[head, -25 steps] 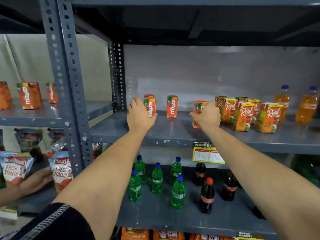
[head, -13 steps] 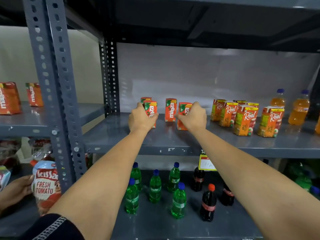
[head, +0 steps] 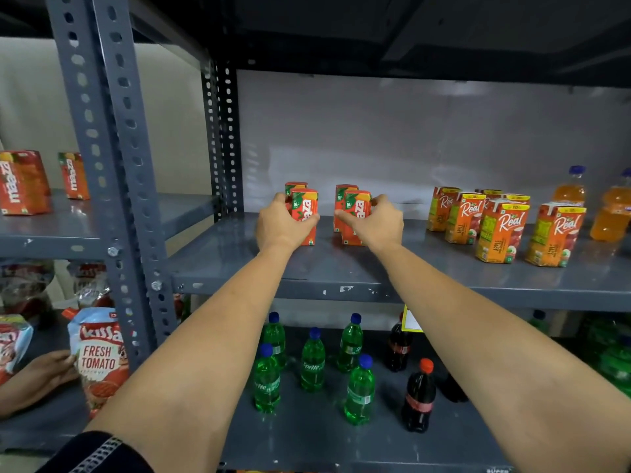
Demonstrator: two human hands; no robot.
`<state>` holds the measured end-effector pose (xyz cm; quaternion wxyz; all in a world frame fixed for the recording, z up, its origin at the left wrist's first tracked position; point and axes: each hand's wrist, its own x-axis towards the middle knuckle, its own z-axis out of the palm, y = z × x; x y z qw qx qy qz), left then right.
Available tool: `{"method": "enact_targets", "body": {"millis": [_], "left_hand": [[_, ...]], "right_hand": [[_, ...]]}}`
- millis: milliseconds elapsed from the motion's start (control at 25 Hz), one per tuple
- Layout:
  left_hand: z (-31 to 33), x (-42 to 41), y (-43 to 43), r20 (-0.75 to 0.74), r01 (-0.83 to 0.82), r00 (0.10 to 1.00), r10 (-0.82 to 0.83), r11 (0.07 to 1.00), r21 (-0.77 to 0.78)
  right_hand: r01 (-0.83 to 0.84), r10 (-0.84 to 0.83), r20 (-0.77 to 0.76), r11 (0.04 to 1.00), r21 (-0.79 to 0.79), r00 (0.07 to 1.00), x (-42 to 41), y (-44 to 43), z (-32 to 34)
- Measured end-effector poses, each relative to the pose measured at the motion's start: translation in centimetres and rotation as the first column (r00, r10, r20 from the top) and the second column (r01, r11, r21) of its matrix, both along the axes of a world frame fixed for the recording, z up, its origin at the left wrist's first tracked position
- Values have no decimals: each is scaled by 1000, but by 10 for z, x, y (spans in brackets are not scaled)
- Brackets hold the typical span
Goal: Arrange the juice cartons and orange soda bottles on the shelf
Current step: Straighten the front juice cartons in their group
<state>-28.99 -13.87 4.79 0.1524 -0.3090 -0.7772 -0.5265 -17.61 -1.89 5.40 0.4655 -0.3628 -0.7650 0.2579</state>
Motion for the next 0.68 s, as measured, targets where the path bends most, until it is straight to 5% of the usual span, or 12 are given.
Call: {"method": "enact_targets", "body": {"millis": [120, 240, 680], "left_hand": [[-1, -11, -5, 317, 228, 903, -289, 950, 214], [0, -21, -8, 395, 360, 802, -448, 891, 277], [3, -37, -18, 432, 598, 610, -664, 744, 299]], "right_hand": [[-323, 251, -255, 899, -295, 934, 4, 20, -2], [-562, 414, -402, 730, -389, 817, 7, 33, -2], [-689, 562, -398, 596, -412, 725, 7, 44, 1]]}}
